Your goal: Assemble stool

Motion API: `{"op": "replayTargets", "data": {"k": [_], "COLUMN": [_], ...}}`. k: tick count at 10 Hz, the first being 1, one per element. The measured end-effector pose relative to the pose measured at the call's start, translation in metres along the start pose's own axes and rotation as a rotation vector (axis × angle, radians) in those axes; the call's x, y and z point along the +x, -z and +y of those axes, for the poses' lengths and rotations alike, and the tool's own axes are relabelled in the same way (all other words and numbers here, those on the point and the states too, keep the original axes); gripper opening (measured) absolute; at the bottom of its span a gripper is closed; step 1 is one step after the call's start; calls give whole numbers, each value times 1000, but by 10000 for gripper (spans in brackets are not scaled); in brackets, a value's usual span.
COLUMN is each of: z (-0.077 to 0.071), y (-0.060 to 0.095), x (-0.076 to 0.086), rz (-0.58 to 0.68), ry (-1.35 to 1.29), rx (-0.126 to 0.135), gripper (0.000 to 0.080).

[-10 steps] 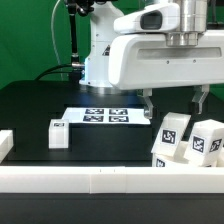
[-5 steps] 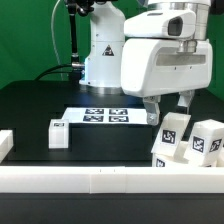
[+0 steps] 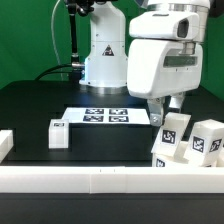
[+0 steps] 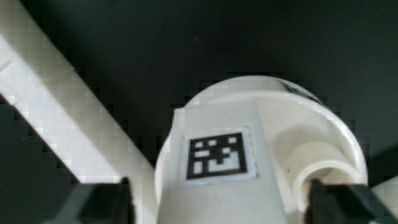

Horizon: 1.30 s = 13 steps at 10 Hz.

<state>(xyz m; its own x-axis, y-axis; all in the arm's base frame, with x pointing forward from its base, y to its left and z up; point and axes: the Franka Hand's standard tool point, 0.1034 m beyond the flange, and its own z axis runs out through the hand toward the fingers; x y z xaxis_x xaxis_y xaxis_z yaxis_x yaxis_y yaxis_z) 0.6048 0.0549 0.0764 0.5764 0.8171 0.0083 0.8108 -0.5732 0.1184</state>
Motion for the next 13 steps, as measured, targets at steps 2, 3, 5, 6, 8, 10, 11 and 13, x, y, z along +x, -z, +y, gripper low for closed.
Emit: {"op": "replayTargets", "data": {"k": [2,3,5,6,8,10,11,13], "z": [1,1,1,1,3,3,3,3], "y": [0,0,0,0,0,-1,-1,-2], "x": [0,0,0,0,-3,-5,-5,-5], "rz": [0,1,1,1,1,6,9,26], "ry": [-1,-11,-42,-113,-272,-479,-608,-839], "rx": [-1,0,0,0,4,4,9,21], "gripper": [340,340,340,340,340,341,341,341]}}
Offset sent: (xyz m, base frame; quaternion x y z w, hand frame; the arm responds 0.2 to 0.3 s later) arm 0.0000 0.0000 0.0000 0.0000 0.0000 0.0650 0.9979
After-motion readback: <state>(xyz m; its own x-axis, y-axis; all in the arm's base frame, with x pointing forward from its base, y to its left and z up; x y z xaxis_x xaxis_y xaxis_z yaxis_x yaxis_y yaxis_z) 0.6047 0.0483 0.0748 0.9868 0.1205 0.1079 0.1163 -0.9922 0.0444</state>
